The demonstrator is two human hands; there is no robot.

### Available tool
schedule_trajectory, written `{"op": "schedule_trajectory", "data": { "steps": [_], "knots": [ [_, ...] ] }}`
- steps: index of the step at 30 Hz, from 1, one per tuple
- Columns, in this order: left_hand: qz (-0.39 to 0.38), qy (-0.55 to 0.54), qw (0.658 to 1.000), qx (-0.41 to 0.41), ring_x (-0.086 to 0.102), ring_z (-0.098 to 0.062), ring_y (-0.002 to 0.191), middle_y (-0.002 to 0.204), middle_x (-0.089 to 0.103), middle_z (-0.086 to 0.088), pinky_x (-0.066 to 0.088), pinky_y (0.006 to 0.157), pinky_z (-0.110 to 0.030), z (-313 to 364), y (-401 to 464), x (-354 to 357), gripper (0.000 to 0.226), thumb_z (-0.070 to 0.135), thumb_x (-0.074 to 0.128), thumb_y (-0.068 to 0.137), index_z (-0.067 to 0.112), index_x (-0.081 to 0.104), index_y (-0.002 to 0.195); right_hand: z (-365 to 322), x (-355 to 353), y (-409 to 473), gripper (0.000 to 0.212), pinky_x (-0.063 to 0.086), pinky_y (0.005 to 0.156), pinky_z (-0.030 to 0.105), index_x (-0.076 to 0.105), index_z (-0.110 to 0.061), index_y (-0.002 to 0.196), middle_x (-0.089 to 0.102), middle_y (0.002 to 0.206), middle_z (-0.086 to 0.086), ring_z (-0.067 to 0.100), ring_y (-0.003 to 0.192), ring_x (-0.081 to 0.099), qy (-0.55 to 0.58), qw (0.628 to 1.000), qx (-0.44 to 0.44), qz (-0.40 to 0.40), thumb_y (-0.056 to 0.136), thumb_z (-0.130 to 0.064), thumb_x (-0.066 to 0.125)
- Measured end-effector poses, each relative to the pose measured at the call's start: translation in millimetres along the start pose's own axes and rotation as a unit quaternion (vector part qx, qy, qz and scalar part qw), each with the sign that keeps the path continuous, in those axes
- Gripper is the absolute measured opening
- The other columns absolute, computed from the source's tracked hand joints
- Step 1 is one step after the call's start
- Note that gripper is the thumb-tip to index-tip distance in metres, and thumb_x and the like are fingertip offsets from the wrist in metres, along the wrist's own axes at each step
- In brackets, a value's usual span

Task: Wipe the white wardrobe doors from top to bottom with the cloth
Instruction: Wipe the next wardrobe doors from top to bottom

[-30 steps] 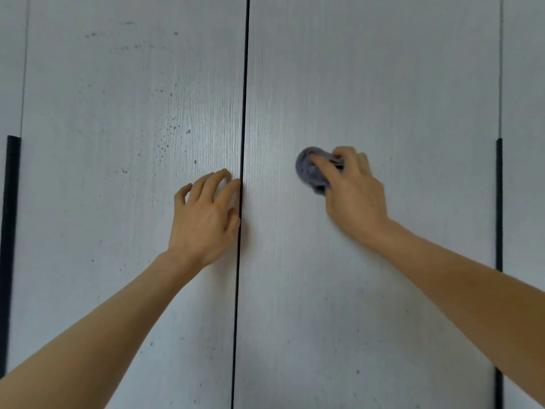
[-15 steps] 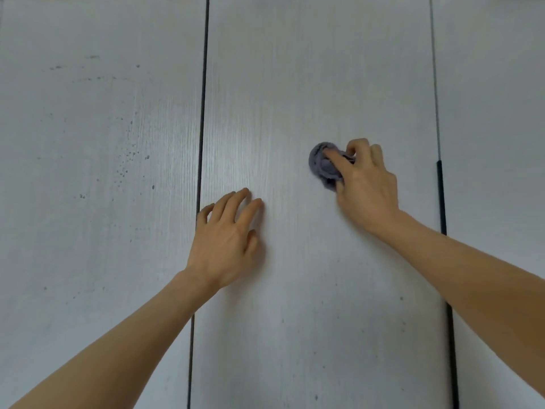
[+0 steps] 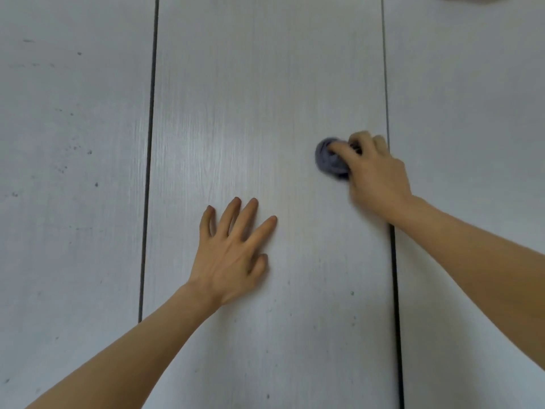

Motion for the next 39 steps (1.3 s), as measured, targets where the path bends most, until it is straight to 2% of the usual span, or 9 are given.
{"op": "schedule_trajectory", "data": {
  "steps": [2,4,9,11,16,20,25,30,39],
  "knots": [
    [0.011,-0.009,1.000,-0.006,0.030,-0.038,0.131,0.142,0.039,-0.017,0.026,0.100,-0.066,5,2,0,0.057,0.042,0.037,0.081,0.022,0.044,0.135,17,-2,-2,0.053,0.035,0.055,0.032,0.052,-0.017,0.128,0.047,0.120,0.017,0.036,0.104,0.045,0.028,0.996,0.079,0.000,0.080,0.005,0.056],
    [0.026,-0.022,0.999,-0.016,0.027,-0.037,0.132,0.142,0.039,-0.017,0.026,0.100,-0.066,9,2,1,0.057,0.042,0.037,0.082,0.021,0.043,0.135,0,0,-26,0.050,0.044,0.053,0.034,0.056,-0.015,0.122,0.049,0.115,0.016,0.037,0.099,0.049,0.064,0.996,0.056,0.017,0.076,0.005,0.056],
    [0.050,-0.047,0.997,-0.042,0.026,-0.039,0.132,0.143,0.038,-0.017,0.022,0.101,-0.066,16,1,4,0.058,0.044,0.038,0.083,0.019,0.044,0.135,-83,25,-153,0.041,0.046,0.055,0.027,0.048,-0.025,0.111,0.043,0.113,0.003,0.021,0.085,0.043,0.073,0.948,-0.305,-0.061,0.075,-0.005,0.048],
    [0.052,-0.047,0.996,-0.046,0.025,-0.039,0.133,0.144,0.039,-0.017,0.021,0.102,-0.065,17,1,5,0.058,0.045,0.038,0.083,0.019,0.044,0.135,-78,24,-159,0.048,0.047,0.056,0.028,0.049,-0.025,0.111,0.043,0.114,0.004,0.021,0.085,0.042,0.068,0.929,-0.355,-0.079,0.071,0.001,0.056],
    [0.058,-0.048,0.996,-0.048,0.023,-0.037,0.135,0.145,0.037,-0.016,0.018,0.104,-0.063,19,-1,8,0.058,0.045,0.037,0.084,0.020,0.042,0.136,-12,5,-72,0.058,0.045,0.046,0.030,0.054,-0.018,0.115,0.047,0.111,0.013,0.033,0.090,0.048,0.036,0.989,-0.145,-0.014,0.065,0.009,0.067],
    [0.057,-0.053,0.996,-0.043,0.025,-0.038,0.135,0.145,0.038,-0.017,0.019,0.104,-0.064,20,0,7,0.058,0.045,0.038,0.084,0.019,0.044,0.136,25,-5,-33,0.048,0.040,0.052,0.031,0.060,-0.013,0.120,0.053,0.111,0.022,0.041,0.096,0.050,0.053,0.998,0.034,0.005,0.077,0.005,0.057],
    [0.064,-0.051,0.996,-0.040,0.028,-0.039,0.133,0.144,0.039,-0.019,0.021,0.103,-0.063,23,-5,6,0.055,0.041,0.040,0.084,0.017,0.048,0.133,-35,14,-127,0.039,0.039,0.051,0.023,0.050,-0.022,0.117,0.044,0.112,0.008,0.026,0.089,0.042,0.089,0.987,-0.135,-0.001,0.079,-0.013,0.043],
    [0.058,-0.048,0.997,-0.017,0.032,-0.039,0.131,0.141,0.041,-0.018,0.024,0.102,-0.062,40,-32,11,0.050,0.035,0.042,0.084,0.017,0.048,0.130,-86,31,-244,0.037,0.047,0.049,0.026,0.050,-0.024,0.113,0.044,0.112,0.002,0.019,0.082,0.041,0.095,0.929,-0.343,-0.103,0.081,-0.005,0.047],
    [0.018,-0.067,0.997,-0.029,0.032,-0.037,0.131,0.139,0.043,-0.018,0.025,0.102,-0.060,47,-67,20,0.048,0.033,0.041,0.085,0.013,0.052,0.127,-32,10,-195,0.034,0.049,0.061,0.033,0.051,-0.011,0.114,0.059,0.106,0.016,0.027,0.084,0.048,0.016,0.994,-0.109,0.012,0.083,0.003,0.050]
  ]
}}
Point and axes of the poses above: each hand's wrist, its own y-axis towards the middle knuckle, its own x-axis out of the palm, z = x × y, the point moved 9 cm from there along y, towards the middle knuckle
